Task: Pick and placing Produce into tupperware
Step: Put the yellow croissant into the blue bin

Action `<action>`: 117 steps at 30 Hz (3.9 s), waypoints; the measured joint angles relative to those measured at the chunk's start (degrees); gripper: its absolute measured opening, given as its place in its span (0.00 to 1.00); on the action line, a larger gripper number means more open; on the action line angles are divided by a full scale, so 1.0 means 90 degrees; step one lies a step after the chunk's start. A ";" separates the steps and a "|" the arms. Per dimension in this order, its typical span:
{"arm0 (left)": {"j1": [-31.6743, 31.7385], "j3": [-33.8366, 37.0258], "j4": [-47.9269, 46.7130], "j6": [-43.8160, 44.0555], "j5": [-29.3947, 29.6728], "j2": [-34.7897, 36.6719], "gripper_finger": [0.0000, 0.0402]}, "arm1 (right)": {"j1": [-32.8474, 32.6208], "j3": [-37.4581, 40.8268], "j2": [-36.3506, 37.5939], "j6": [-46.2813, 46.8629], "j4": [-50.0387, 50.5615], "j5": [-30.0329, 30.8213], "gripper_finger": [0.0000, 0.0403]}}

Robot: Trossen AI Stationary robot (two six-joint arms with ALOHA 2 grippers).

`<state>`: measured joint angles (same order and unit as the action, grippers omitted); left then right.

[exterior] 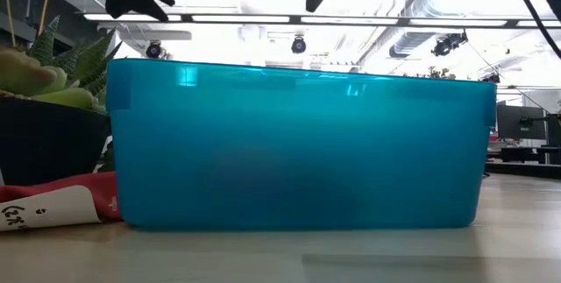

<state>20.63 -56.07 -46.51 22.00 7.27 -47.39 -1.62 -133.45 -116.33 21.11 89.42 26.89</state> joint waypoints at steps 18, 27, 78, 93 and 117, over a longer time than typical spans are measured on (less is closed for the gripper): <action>0.1868 -0.0029 0.0014 -0.0781 -0.1390 -0.1135 0.48 | 0.1196 0.0002 0.0000 -0.2196 -0.0496 -0.1538 0.00; 0.1915 -0.0029 0.0040 -0.1167 -0.1406 -0.1627 0.48 | 0.1176 0.0004 0.0007 -0.2471 -0.0531 -0.2350 0.00; 0.3166 -0.1909 -0.0527 -0.4408 0.0111 -0.4662 0.48 | 0.1439 0.0007 0.0022 -0.2182 -0.0528 -0.2372 0.00; 0.3163 -0.1909 -0.0672 -0.6099 -0.0687 -0.4662 0.48 | 0.1439 0.0007 0.0022 -0.2178 -0.0528 -0.2401 0.00; 0.3161 -0.1909 -0.0664 -0.7033 -0.1030 -0.5162 0.48 | 0.1427 0.0007 0.0022 -0.1939 -0.0531 -0.2646 0.00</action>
<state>49.08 -73.25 -52.48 -41.30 -2.00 -93.84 11.22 -133.38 -116.14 3.66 84.64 3.07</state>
